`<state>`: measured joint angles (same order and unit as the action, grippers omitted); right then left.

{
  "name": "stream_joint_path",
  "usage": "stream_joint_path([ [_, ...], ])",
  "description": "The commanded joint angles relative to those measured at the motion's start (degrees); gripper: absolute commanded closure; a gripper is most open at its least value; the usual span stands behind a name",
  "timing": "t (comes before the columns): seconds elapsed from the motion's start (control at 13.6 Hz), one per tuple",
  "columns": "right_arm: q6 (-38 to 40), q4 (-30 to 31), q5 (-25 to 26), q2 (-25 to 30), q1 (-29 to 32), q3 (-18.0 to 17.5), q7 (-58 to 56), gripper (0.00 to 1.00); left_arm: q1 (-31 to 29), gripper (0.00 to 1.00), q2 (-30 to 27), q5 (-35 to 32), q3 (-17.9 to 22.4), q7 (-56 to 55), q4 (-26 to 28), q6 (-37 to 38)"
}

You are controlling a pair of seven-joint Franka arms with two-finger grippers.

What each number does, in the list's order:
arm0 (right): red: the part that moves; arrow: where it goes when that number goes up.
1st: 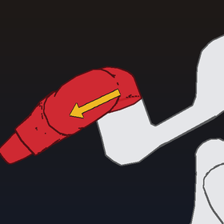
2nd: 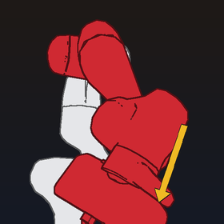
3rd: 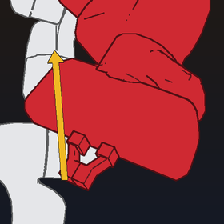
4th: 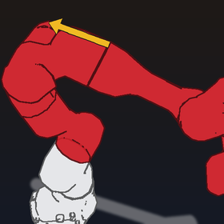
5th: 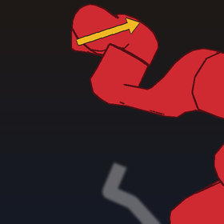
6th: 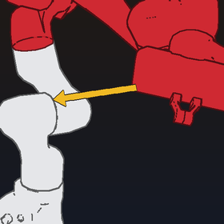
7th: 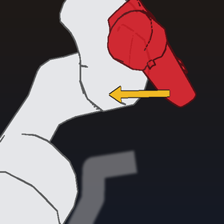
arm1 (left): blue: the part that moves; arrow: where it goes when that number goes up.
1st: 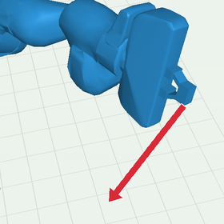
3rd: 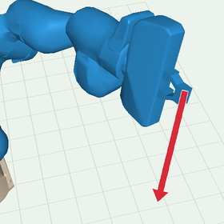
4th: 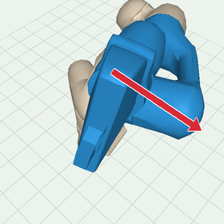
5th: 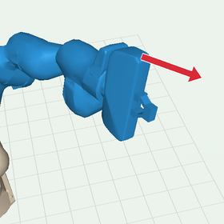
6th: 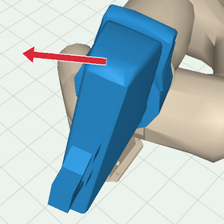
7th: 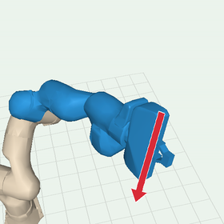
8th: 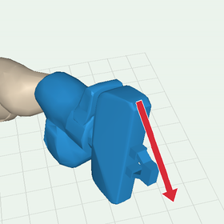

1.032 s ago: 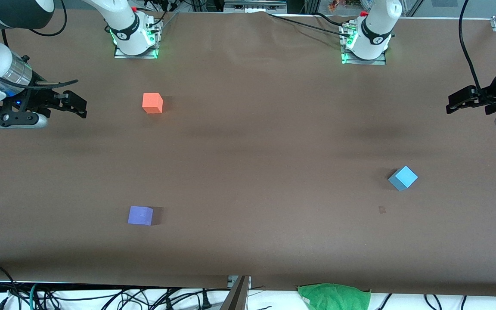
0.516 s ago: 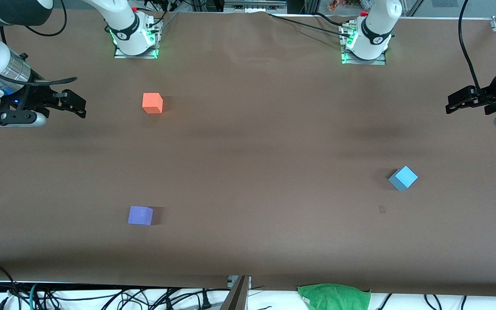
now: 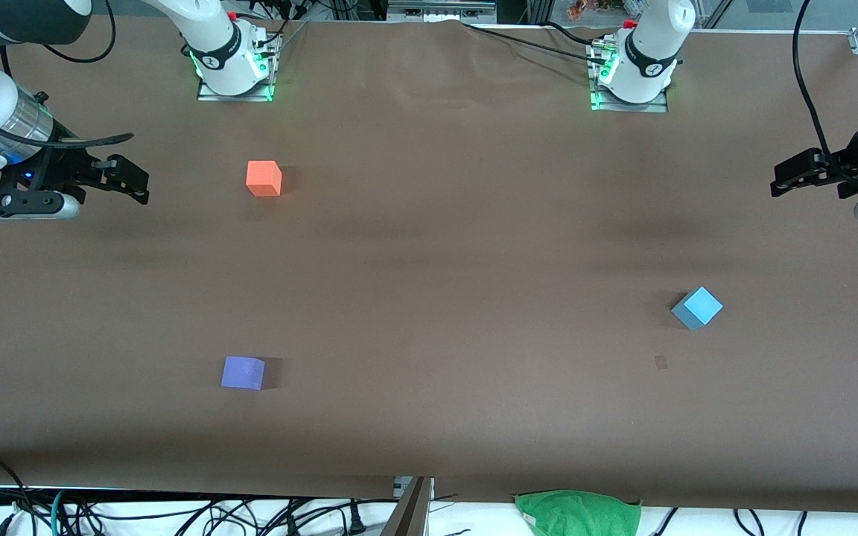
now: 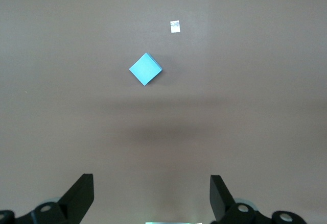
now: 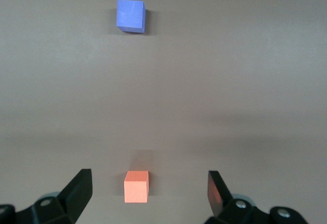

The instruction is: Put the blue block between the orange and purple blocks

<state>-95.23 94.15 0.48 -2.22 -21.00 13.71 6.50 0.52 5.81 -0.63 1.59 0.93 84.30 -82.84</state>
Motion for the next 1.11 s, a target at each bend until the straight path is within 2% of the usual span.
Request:
stream_joint_path([
  [0.0,1.27,-1.34,-0.05,-0.42,0.00,-0.09,-0.44,0.00,-0.96,0.00,0.34,0.64,-0.28,0.56,1.03,0.40],
  [0.22,1.27,-1.33,-0.05,-0.42,0.09,-0.09,-0.26,0.00,-3.50,0.00,1.74,0.72,-0.28,1.09,3.15,0.32],
  [0.37,1.27,-1.33,-0.05,-0.42,-0.09,-0.09,-0.17,0.00,-3.68,0.00,3.58,0.55,-0.10,6.85,4.89,-1.34],
  [0.74,1.18,-1.42,-0.05,-0.42,0.00,-0.09,-0.44,0.00,-3.42,0.00,4.82,0.55,-0.19,24.16,18.86,-18.90],
  [1.03,1.18,-1.42,-0.05,-0.42,0.00,0.00,-0.35,0.00,-3.42,0.00,9.82,0.55,-0.10,38.16,22.30,-28.83],
])
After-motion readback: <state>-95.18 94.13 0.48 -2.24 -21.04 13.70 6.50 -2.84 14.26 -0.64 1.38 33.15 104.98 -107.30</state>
